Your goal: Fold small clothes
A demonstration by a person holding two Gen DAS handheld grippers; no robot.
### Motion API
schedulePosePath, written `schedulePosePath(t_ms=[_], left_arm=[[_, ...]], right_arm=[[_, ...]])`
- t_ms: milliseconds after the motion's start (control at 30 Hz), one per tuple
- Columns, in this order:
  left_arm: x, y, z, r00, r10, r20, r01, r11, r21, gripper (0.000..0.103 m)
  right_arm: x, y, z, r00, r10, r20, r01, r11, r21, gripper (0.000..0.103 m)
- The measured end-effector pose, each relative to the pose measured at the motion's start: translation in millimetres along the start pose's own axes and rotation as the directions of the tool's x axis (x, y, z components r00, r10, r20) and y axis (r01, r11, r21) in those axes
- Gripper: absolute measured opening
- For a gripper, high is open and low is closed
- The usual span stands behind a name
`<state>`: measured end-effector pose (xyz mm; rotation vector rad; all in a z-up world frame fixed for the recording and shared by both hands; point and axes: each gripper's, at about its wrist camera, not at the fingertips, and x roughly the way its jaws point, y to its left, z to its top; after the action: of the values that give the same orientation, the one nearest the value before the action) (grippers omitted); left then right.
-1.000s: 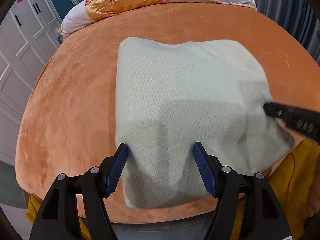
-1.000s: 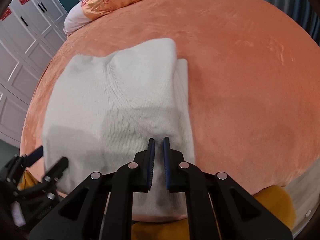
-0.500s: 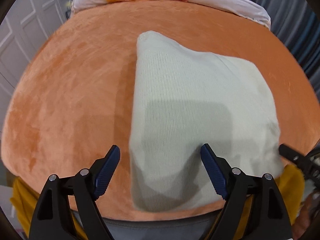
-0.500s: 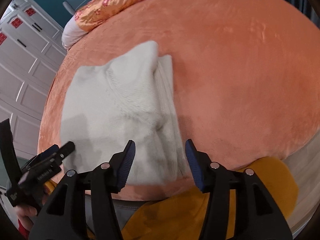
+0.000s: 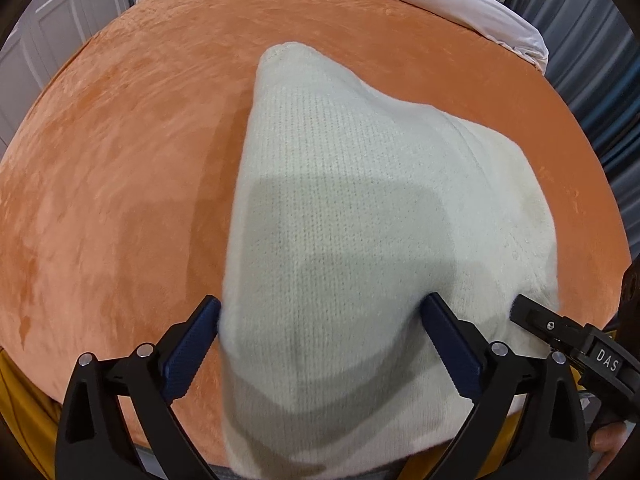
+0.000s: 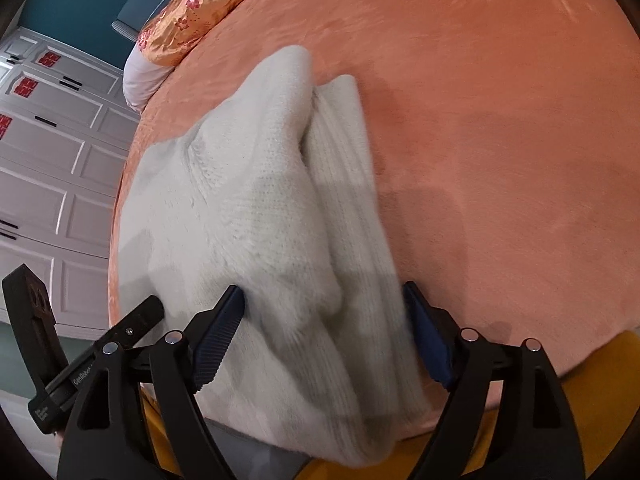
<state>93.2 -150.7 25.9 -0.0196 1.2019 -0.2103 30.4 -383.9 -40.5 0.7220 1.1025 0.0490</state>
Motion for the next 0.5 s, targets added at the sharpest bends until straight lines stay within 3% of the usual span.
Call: schedulePosePath(t_ms=[500], left_arm=[[20.4, 3.0, 5.7, 0.999, -0.040, 0.019, 0.040, 0.999, 0.011, 0.098]], right_arm=[[18.9, 12.5, 12.9, 1.000, -0.023, 0.006, 0.023, 0.999, -0.044, 0.086]])
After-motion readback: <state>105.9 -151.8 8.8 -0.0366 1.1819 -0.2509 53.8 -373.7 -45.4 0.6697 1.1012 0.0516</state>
